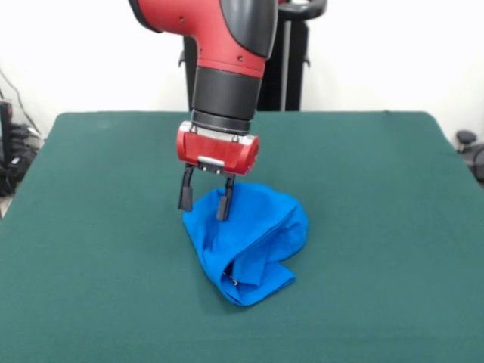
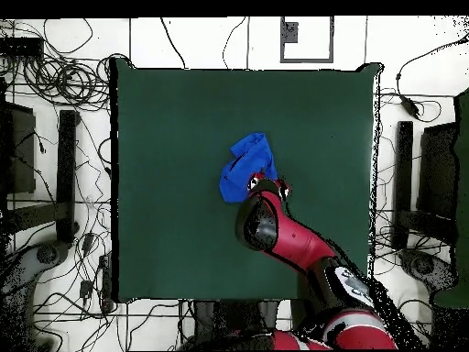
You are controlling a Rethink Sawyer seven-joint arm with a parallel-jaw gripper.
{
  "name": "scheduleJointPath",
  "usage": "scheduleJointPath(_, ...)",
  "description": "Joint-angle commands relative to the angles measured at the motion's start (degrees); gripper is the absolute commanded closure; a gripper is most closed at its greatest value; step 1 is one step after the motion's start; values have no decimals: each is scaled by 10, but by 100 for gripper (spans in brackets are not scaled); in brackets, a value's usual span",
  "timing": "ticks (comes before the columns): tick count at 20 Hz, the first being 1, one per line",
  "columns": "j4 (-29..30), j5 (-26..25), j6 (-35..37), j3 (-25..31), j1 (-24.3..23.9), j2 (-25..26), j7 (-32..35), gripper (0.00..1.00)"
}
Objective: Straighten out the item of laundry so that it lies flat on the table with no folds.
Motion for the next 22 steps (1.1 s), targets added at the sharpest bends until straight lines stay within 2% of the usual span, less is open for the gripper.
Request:
scheduleJointPath(1, 2, -1, -29, 48, -1, 54, 153, 0)
scheduleJointPath(7, -27, 112, 18, 13, 66, 38, 154, 0)
scheduleJointPath(10, -34, 135, 29, 22, 70, 30, 154, 0)
scheduleJointPath(16, 15, 188, 79, -1, 106, -46, 150, 0)
scheduleJointPath(22, 2, 197, 130, -8, 102, -61, 125, 0)
